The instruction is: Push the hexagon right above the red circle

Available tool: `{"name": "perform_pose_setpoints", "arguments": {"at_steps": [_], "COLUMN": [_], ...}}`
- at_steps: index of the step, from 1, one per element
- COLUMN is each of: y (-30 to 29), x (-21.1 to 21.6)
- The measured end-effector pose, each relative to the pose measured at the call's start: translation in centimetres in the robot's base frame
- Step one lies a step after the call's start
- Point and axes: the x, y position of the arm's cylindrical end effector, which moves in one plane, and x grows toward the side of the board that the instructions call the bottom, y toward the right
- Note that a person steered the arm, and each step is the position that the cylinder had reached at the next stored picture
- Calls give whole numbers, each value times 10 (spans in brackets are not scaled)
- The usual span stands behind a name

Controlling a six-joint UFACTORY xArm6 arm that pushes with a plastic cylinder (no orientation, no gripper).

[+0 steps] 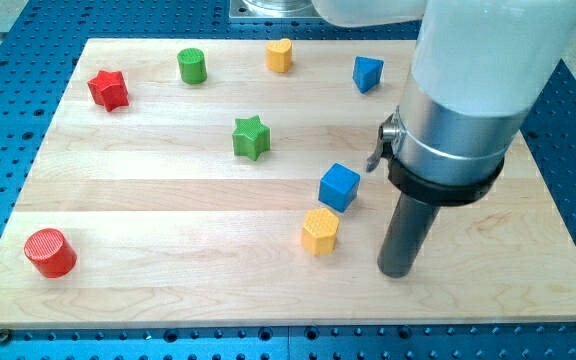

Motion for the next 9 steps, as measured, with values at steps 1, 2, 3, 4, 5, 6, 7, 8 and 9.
{"name": "perform_pose_setpoints", "arguments": {"at_steps": [1,2,3,4,5,6,7,8,9], "y": [-33,-52,-17,-53,-105,-122,-133,-189,-266], "x": [-4,-3,-24,-27,-12,-31,-68,-86,-86]}}
